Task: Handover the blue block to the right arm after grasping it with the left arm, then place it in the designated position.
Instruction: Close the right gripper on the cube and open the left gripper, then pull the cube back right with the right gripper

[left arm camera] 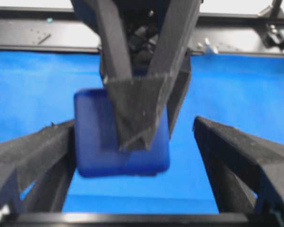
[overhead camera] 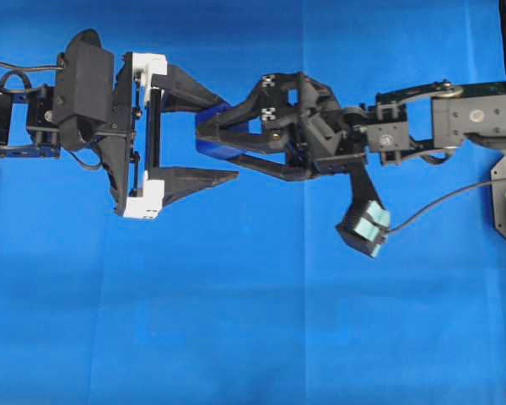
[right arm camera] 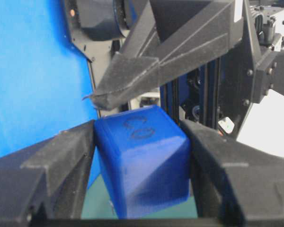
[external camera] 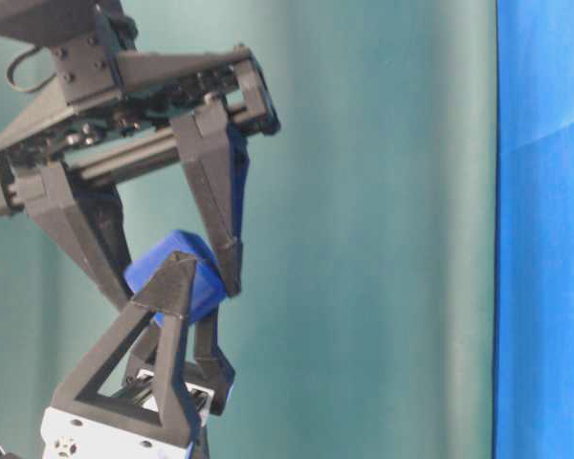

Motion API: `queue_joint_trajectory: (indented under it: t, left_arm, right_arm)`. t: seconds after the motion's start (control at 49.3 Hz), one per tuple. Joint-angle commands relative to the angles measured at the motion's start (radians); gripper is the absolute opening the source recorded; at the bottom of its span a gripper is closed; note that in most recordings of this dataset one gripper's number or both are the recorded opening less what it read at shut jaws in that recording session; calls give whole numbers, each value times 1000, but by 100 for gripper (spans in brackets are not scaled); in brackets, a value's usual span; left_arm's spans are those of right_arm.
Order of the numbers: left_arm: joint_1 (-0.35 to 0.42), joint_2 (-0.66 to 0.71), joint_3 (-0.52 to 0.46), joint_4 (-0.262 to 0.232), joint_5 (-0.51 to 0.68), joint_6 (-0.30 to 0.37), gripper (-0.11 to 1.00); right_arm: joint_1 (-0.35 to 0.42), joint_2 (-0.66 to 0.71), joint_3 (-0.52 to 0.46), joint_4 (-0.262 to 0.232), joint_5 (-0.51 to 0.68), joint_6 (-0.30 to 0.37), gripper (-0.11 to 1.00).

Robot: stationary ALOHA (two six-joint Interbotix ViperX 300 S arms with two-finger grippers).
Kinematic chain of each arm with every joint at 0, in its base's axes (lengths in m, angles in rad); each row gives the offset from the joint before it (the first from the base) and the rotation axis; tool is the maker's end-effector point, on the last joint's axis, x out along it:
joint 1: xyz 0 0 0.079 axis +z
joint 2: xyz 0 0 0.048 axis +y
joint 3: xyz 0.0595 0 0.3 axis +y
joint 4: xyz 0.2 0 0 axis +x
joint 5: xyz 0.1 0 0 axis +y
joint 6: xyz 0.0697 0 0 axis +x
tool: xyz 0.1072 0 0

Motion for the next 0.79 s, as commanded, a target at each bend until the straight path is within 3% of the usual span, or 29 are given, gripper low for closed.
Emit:
queue_joint_trajectory:
  t: [0.0, 0.507, 0.77]
  left_arm:
    - [-5, -25, -8, 0, -12, 0, 93]
    - [-5, -67, 34, 0, -12, 0, 93]
    - [-2, -94, 60, 0, -12, 2, 93]
  right_arm:
    - [-6, -49, 9, 2, -2, 3, 49]
    - [8, -253, 178, 5, 29, 5, 44]
    - [28, -318, 213, 6, 87, 5, 44]
